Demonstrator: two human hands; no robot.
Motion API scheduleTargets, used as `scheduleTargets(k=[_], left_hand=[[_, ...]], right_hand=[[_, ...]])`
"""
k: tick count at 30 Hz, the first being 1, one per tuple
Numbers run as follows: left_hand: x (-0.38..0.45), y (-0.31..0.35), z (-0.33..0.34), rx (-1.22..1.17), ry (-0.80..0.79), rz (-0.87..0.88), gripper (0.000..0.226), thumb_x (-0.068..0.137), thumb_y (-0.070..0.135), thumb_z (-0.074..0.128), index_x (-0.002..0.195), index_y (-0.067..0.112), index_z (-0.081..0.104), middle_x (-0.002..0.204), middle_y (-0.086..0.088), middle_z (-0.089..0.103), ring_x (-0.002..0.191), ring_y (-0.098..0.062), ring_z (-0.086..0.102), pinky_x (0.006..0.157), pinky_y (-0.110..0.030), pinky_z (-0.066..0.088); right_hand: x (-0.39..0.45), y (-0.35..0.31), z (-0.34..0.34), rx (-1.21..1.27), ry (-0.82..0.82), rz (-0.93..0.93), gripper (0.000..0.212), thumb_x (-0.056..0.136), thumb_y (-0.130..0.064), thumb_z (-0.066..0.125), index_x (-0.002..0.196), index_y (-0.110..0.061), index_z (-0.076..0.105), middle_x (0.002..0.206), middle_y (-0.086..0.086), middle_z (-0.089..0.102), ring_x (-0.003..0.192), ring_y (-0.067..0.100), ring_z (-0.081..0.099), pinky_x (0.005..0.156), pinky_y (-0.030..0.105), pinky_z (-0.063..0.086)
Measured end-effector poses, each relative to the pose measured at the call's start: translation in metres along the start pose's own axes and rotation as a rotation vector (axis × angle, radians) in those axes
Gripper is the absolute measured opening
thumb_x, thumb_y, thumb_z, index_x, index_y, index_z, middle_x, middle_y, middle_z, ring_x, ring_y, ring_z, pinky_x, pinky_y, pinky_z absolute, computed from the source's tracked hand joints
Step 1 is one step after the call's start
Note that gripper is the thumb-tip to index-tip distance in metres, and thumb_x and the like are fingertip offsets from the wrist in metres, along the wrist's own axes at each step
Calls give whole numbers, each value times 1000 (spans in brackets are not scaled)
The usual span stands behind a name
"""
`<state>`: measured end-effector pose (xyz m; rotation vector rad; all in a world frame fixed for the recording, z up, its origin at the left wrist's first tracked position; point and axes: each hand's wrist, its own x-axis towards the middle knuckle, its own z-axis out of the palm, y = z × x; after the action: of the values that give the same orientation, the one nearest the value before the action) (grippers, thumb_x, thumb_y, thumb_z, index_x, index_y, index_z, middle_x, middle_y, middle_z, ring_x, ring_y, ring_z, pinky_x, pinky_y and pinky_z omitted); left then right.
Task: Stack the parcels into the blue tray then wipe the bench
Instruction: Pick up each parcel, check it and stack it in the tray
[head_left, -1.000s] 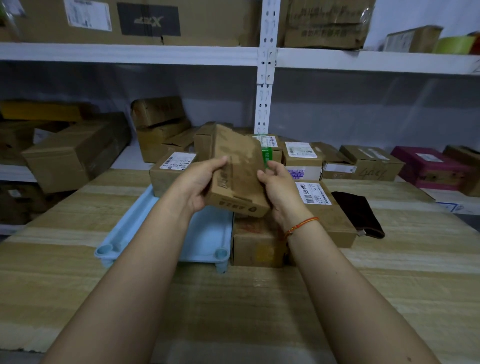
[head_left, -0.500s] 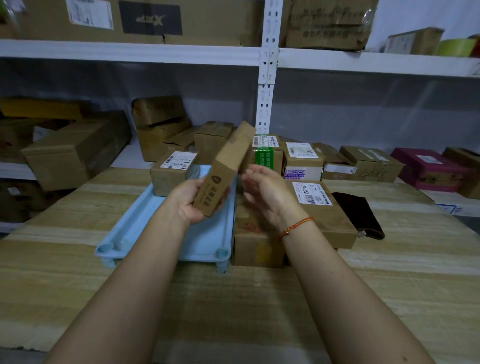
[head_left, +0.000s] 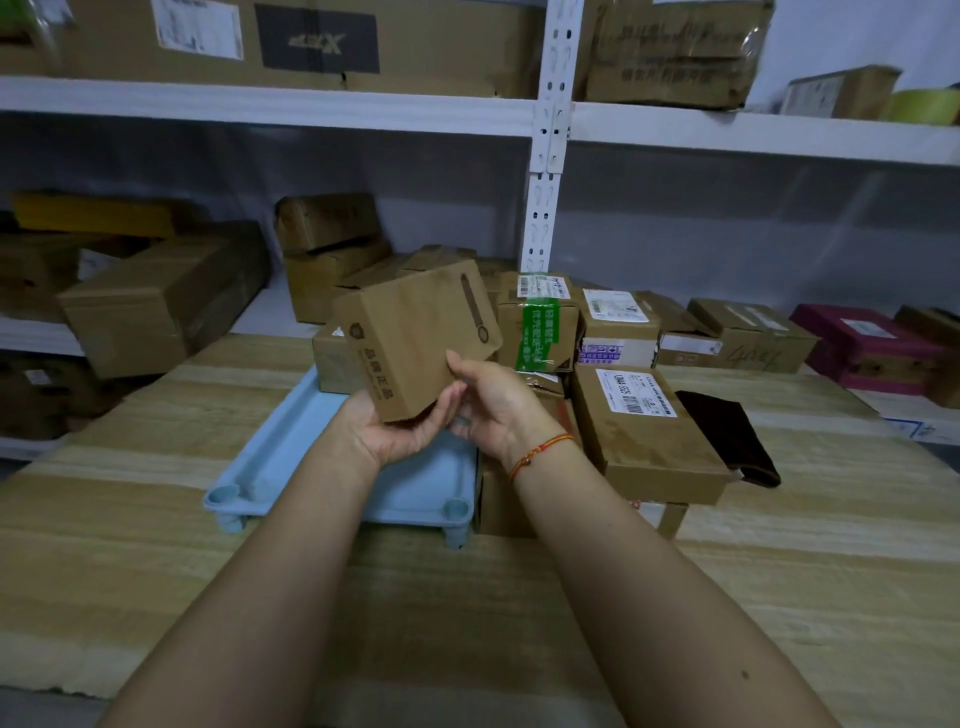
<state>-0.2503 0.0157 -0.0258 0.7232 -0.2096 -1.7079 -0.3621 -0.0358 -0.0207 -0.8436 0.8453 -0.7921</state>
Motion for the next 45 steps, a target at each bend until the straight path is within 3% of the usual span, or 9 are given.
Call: scheduleTargets(k=[4,9,15,19,25,33,37,41,45], left_hand=[[-1,12,-8,174,160,138,26,93,32,53,96,11,67,83,-13,74,82,-25,66,64,-36,60],[-13,38,-20,90,320,337,51,92,58,42,105,13,61,106,-11,69,101,-28,63,92,-41,48],[-9,44,-19,613,506,425,10,93,29,60,90,20,56,81,-2,58,72,-12,58,53,-24,56],[-1,49,-26,593,570,489,9,94,23,56,85,21,54,76,0,60,67,-10,59,39,-15,49],[14,45,-24,729,570,584,3,91,20,60,92,17,60,80,-3,64,68,-11,61,40,-17,49],[60,45,-22,702,461,384,25,96,24,60,118,12,57,83,-2,65,73,-12,62,39,-21,52],[80,44,-35,661,495,330,34,95,24,61,125,8,55,93,-5,64,78,-15,62,39,-23,53],[98,43,-49,692,575,347,38,95,22,62,127,4,55,118,-12,60,91,-21,59,57,-29,55],[107,45,-57,829,686,366,33,92,25,65,115,1,61,110,-14,60,79,-25,62,75,-38,59]], right_hand=[[1,-6,8,78,43,-75,7,100,-15,53,97,-11,58,83,7,66,81,19,67,78,39,56],[9,-16,14,-27,156,-146,31,98,-12,56,128,-2,52,117,18,68,108,31,67,78,40,58],[36,-12,30,-182,293,-195,26,90,-16,65,113,-5,61,110,16,70,96,32,70,84,49,59],[42,-7,37,-264,281,-147,7,92,-11,55,86,-15,55,109,15,70,97,31,70,81,46,60],[49,-4,30,-260,271,-49,24,95,-13,49,119,-10,52,108,13,66,68,24,64,33,24,47],[63,-14,26,-485,357,-46,45,87,-22,55,129,-9,48,111,12,67,88,28,66,51,33,53],[55,-18,29,-847,245,-4,41,93,-22,60,128,-7,47,129,14,54,112,35,55,83,54,56],[62,-13,30,-1249,88,-33,44,95,-19,59,135,-3,50,139,13,52,127,33,52,104,43,46],[83,-8,31,-1579,160,-118,37,96,-19,54,129,-4,55,133,15,58,120,32,57,95,34,46]])
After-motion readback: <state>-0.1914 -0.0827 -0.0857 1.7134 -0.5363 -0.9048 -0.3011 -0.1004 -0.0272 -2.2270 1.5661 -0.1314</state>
